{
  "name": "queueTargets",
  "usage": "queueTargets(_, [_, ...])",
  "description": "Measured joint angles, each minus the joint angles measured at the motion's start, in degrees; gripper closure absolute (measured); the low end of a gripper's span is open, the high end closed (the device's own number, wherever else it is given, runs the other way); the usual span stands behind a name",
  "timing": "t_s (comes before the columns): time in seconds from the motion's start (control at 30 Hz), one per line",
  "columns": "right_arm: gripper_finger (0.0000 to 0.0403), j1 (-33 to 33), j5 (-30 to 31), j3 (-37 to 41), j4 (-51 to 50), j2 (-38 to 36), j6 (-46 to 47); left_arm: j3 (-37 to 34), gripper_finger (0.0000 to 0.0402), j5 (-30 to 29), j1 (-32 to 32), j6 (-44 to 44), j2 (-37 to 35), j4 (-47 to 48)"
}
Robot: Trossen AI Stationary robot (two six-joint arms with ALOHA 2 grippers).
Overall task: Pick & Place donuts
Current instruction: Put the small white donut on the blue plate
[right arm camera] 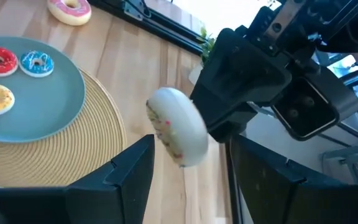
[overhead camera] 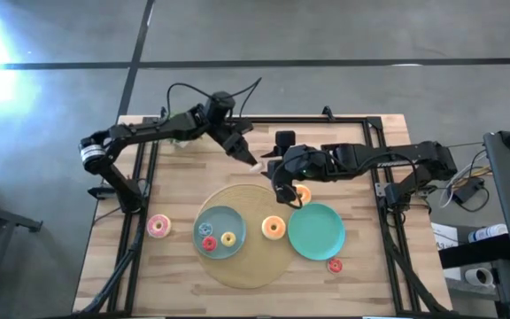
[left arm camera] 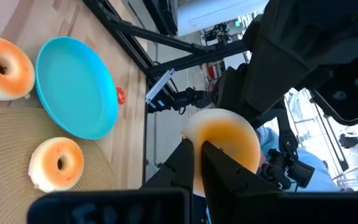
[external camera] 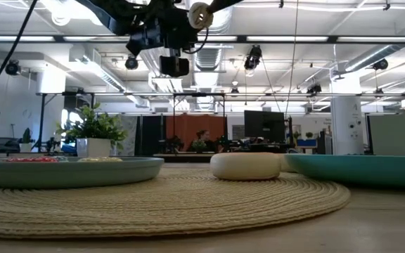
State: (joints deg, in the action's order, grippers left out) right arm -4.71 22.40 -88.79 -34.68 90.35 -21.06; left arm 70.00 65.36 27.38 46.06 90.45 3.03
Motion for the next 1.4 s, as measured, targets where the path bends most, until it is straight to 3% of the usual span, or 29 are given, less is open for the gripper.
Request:
queueTargets(0.37, [0.0211,0.1,-3.3,0.2,0.3,0.0,4.4,0.0,0.0401,-2.3,-1.0,-0.2,0.0,0.0])
queueTargets(0.8, [0.0336,0.1,-3.4,1.2,0.3,0.0,4.8,-0.1,0.0397,-2.7,-2.6,-1.1,0.0,0.1])
queueTargets(1.03, [0.0388,0.1,-5.3,1.3,-1.2,0.0,9.1,-0.1,0.0354,-5.8,-3.1,-1.1,0.0,0.1])
queueTargets(1.23, [0.0388,0.1,-6.6,1.3,-4.9,0.0,15.1,-0.1,0.0308,-10.1,-3.1,-1.6,-0.1,1.1])
queueTargets(1.4, [0.0388,0.2,-6.6,1.3,-7.5,0.0,22.4,-0.1,0.0297,-13.1,-2.5,-5.6,-1.3,4.6])
